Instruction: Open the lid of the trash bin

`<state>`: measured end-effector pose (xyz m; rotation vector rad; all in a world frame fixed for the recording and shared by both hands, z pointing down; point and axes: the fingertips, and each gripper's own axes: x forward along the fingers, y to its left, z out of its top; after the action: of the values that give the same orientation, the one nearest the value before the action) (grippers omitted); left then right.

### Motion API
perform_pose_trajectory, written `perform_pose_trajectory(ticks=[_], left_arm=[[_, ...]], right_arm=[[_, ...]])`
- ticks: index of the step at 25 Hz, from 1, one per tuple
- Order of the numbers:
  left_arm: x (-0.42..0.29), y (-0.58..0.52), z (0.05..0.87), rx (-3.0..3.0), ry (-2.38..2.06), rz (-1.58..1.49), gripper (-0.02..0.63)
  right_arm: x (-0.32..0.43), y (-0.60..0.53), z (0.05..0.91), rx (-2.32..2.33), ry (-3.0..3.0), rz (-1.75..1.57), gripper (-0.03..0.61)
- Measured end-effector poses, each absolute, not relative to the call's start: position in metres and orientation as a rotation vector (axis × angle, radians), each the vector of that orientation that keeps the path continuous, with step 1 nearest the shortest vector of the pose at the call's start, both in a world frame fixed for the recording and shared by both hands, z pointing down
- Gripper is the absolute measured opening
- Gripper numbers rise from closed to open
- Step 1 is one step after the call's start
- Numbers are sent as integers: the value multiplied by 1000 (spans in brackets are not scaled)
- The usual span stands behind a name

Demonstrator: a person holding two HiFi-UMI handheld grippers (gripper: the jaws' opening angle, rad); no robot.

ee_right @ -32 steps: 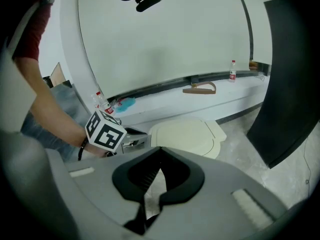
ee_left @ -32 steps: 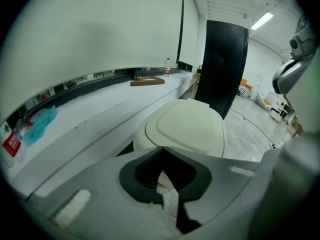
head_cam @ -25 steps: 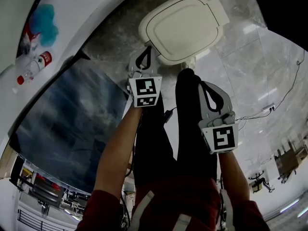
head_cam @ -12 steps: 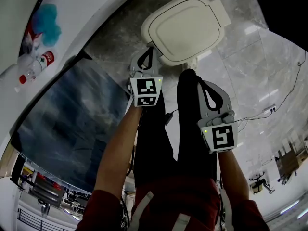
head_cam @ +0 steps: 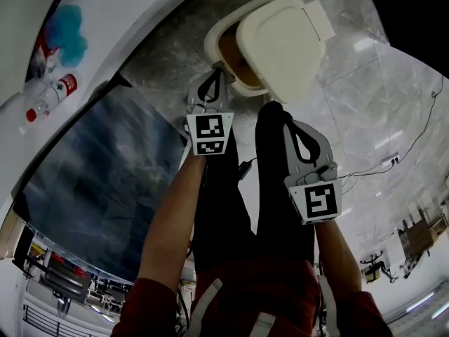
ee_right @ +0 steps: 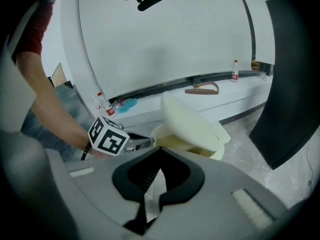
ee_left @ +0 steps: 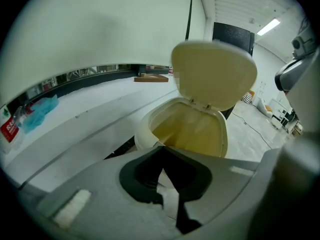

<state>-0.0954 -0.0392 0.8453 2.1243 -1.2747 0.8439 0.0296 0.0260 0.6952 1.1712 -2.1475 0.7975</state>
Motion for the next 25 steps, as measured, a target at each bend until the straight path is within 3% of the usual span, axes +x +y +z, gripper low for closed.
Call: perform_pose_trajectory(ticks=[25], left_arm=[[-96, -38, 842, 2054, -1236, 902, 6]], right_arm=[[32, 15, 677, 1183, -2163, 738, 0]])
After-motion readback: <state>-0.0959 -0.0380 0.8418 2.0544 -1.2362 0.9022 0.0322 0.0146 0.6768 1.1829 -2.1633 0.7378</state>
